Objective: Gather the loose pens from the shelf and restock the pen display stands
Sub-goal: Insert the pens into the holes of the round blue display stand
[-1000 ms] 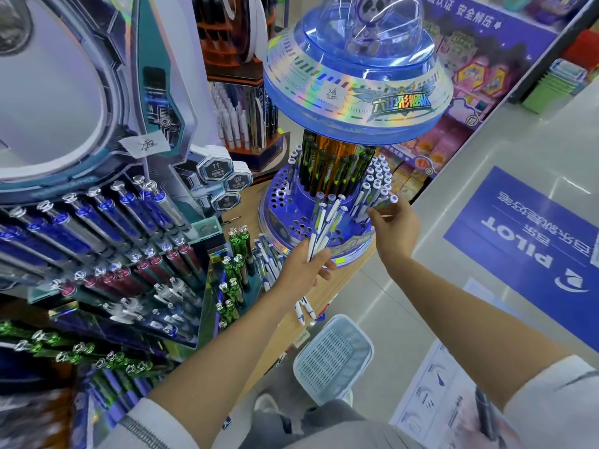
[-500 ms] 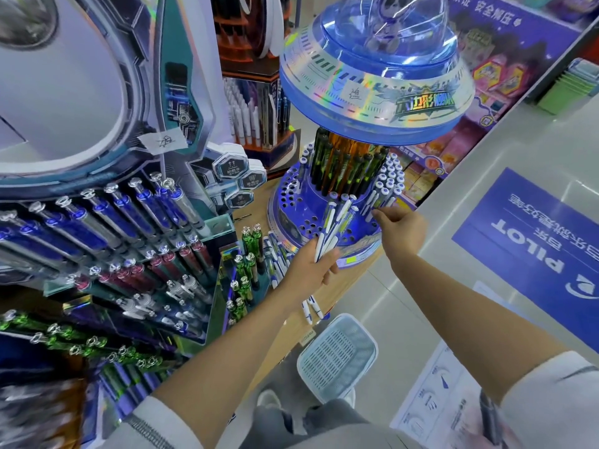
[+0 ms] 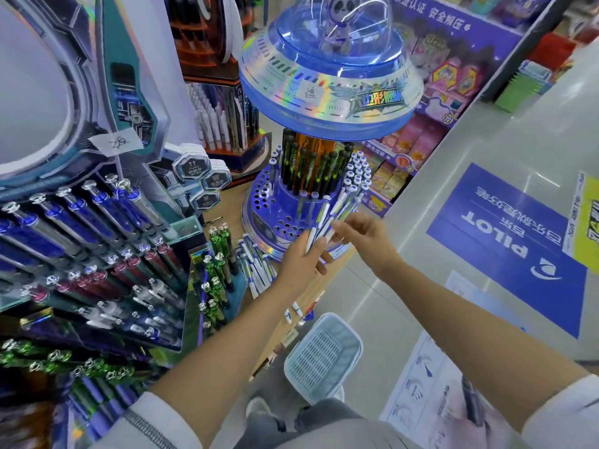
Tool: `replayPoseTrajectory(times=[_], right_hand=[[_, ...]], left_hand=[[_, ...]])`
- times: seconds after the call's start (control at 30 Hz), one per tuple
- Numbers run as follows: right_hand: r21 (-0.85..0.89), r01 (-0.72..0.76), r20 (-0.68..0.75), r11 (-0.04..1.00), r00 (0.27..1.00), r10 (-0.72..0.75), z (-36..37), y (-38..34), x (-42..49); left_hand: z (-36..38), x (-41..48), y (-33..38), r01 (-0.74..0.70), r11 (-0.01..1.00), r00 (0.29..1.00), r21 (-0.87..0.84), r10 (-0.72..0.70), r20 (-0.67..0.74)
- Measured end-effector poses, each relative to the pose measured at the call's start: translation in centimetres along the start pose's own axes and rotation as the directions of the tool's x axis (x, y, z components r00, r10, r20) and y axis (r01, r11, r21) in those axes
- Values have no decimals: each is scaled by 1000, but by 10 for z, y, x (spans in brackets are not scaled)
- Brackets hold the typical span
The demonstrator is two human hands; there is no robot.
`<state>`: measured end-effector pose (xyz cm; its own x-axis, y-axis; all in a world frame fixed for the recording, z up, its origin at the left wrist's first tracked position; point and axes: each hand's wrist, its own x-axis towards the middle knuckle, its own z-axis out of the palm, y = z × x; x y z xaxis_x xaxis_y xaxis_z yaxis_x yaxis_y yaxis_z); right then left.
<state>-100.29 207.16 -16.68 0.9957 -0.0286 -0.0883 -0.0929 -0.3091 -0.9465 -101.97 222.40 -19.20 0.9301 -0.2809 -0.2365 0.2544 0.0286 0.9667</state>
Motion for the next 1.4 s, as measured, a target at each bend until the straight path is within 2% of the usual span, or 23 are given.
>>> replayPoseTrajectory(times=[0.07,0.2,0.37,0.57,0.97,1.17,1.23,1.33,1.4], right_hand=[[46,12,-126,999,992,-7,-14,-4,5],[-16,51,-376,999,925,-53,-36,-3,21],[-192,-69,-480,979,877,-33,-33,16,32],[-252,-76,-476,965,878,-55,-20,21,35],[-161,-214,-512,964,853,104,-12,14,41],[-182,-177,-502,967,863,64,-16,11,29],[-254,-125,-428,959,904,4,-15,15,22],[-380,-114,-250,918,968,17,-11,20,15],[-354,-94,-269,931,963,-5,-8,15,8]], left_hand=[[-2,3,-1,21,1000,999,-8,-21,-43],[-8,7,-5,52,998,997,18,-51,-58],[-11,6,-7,45,999,998,26,-44,-36],[-16,2,-7,45,999,999,-12,-45,-22],[-19,-8,-3,63,995,998,-74,-65,-22],[-14,-15,-4,77,994,997,-76,-79,-26],[-11,-19,-3,67,995,997,-69,-69,-26],[-9,-22,-3,55,997,997,-53,-57,-44],[-6,-25,-4,49,997,997,-57,-52,-52]])
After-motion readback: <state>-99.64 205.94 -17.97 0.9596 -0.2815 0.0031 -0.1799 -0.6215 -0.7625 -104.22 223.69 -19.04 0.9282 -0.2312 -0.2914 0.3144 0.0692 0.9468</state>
